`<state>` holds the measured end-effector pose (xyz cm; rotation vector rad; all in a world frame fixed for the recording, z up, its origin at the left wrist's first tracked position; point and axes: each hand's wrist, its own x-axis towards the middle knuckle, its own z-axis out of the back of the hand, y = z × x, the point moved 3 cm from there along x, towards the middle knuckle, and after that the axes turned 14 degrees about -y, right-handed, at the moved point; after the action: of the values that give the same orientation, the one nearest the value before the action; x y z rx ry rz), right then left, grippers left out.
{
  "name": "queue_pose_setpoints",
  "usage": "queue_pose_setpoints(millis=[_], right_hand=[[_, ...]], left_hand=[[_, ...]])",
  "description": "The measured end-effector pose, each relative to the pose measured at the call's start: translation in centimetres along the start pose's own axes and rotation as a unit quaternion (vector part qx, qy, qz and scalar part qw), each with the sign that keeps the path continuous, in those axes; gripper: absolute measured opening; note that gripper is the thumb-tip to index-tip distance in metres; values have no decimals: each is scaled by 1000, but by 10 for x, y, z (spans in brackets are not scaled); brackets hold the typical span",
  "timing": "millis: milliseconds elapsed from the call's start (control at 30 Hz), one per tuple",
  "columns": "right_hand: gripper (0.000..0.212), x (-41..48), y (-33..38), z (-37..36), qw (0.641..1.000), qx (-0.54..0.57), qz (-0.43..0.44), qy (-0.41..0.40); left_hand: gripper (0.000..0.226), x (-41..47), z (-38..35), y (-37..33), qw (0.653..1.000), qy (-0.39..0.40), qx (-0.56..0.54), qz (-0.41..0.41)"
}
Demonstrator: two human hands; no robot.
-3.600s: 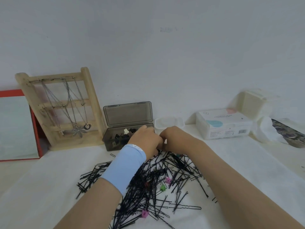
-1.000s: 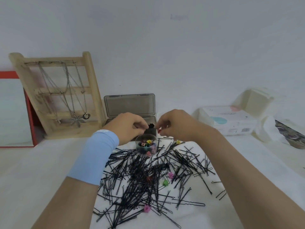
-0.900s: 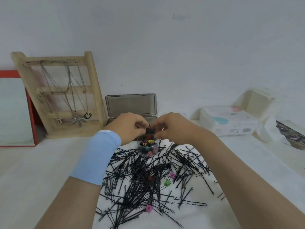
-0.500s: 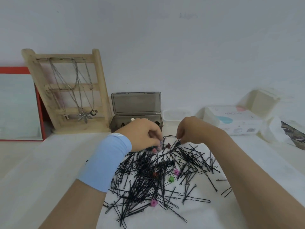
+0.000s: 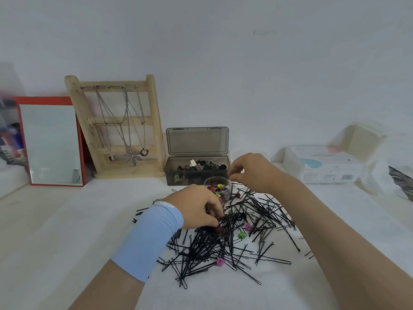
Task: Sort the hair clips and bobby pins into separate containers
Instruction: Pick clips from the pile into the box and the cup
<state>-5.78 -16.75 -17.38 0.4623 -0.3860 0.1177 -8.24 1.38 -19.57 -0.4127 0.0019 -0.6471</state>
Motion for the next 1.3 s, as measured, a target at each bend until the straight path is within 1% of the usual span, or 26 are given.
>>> queue_pose_setpoints(millis=[100, 167, 300, 400, 467, 533, 600, 700, 767, 833, 900, 1000, 1100, 1200, 1300], right_hand=[[14, -10, -7, -7, 996, -50, -22, 67], [12, -16, -11, -16, 994, -60, -31, 88], [10, -18, -11, -8, 996, -47, -40, 59], [10, -16, -2, 5, 999, -8, -38, 9], [12, -14, 12, 6, 1000, 17, -14, -20], [20, -14, 23, 0, 999, 34, 1, -23], [28, -15, 26, -6, 1000, 25, 9, -9], [15, -24, 22, 0, 999, -12, 18, 23], [11, -33, 18, 5, 995, -52, 15, 85], [17, -45, 15, 7, 985, -82, 9, 153], [27, -53, 12, 5, 979, -89, -1, 182], [29, -57, 9, 5, 984, -83, -2, 155], [22, -57, 5, 10, 989, -62, -4, 131], [15, -58, 4, 18, 993, -43, -21, 104], [10, -62, 0, 25, 994, -19, -44, 95]], left_hand=[[23, -3, 4, 2, 1000, 20, 11, 10], [23, -4, 6, 1, 1000, 20, 7, 13], [14, -5, 6, -8, 1000, 11, -14, 0], [17, -6, 1, -14, 999, 42, -9, -18], [18, -6, 0, -15, 998, 54, 4, -23], [16, -6, 1, -15, 998, 53, 14, -25], [12, -6, 2, -13, 998, 49, 17, -23], [7, -6, 4, -9, 999, 35, 12, -20], [6, -4, 8, -6, 1000, 15, 3, -16], [4, -2, 13, -2, 1000, -10, -2, -10], [2, 0, 16, 0, 999, -27, -23, -1], [9, 0, 16, 1, 998, -51, -46, 4], [17, -2, 12, -3, 998, -42, -53, -3], [14, -3, 9, -7, 998, -44, -42, -13], [8, -4, 8, -11, 997, -51, -64, -6]])
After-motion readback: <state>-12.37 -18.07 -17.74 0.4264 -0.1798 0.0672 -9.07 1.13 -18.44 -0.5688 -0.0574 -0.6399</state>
